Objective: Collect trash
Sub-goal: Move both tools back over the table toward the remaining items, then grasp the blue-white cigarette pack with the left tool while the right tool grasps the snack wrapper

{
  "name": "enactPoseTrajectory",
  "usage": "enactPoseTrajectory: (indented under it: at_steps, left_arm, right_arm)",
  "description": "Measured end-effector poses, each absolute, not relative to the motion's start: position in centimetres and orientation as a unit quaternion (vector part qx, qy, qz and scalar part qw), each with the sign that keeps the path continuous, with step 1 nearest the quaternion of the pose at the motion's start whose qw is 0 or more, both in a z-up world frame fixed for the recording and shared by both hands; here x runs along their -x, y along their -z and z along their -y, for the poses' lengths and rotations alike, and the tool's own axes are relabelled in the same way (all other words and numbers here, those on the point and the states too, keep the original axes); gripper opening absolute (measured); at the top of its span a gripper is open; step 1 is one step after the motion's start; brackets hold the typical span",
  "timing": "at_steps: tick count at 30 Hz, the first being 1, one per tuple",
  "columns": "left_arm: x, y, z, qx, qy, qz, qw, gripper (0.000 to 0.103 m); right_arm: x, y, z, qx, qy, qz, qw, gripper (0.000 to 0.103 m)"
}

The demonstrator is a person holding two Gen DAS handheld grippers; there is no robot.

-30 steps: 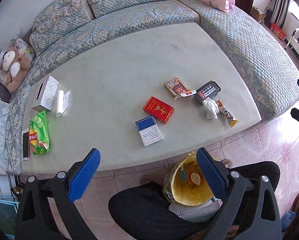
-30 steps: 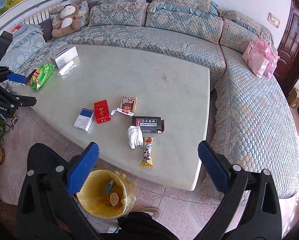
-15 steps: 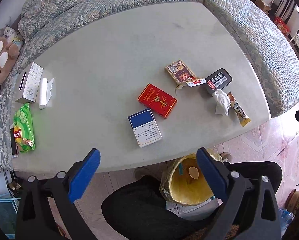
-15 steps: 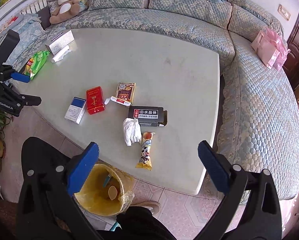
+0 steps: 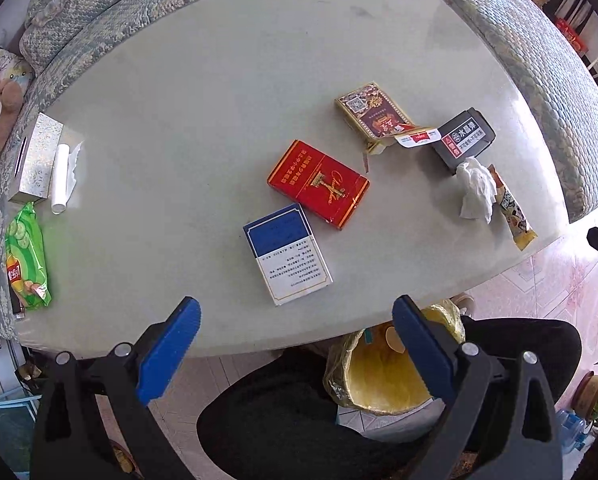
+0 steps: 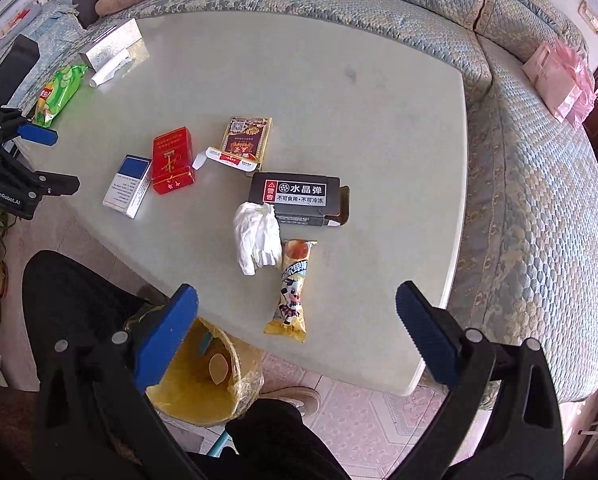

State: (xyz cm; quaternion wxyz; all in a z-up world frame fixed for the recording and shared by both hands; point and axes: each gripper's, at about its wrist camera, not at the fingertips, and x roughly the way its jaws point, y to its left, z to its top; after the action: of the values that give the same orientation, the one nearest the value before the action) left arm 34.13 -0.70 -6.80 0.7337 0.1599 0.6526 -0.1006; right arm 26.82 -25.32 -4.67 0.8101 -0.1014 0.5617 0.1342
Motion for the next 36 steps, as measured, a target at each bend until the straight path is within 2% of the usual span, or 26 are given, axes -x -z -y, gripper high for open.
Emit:
enactPoseTrajectory:
  at_steps: [18,28,30,32,36]
  left_arm:
    - [-37.6,16.4,-0.1,-0.126,0.099,-0.697,0.699,0.094]
    - [-38.7,18.6,-0.9,-0.11,0.095,-0.709,0.69,0.094]
    - [-38.9,19.0,-1.2,-0.107,0.092,-0.709,0.691,0.094]
    - [-39.0,19.3,-1.4,-0.1,0.092,-0.711,0.69,0.094]
    - [-39.1,19.9,-1.8,-0.092,0.094,-0.716,0.685,0.085]
  right_arm:
    - [-29.0,15.3,25.2,0.132,-0.127,-0.622,0.762,0.097]
    - [-29.8,17.9,25.1,0.129,-0.132,-0.639,0.747,0.097]
    - [-30.0,18.1,25.2,0.13,-0.13,-0.639,0.747,0.093]
    - [-30.0,18.4,25.3,0.128,-0.135,-0.643,0.743,0.076]
    - [-30.4,17.9,25.8,0.122,-0.136,-0.64,0.746,0.065]
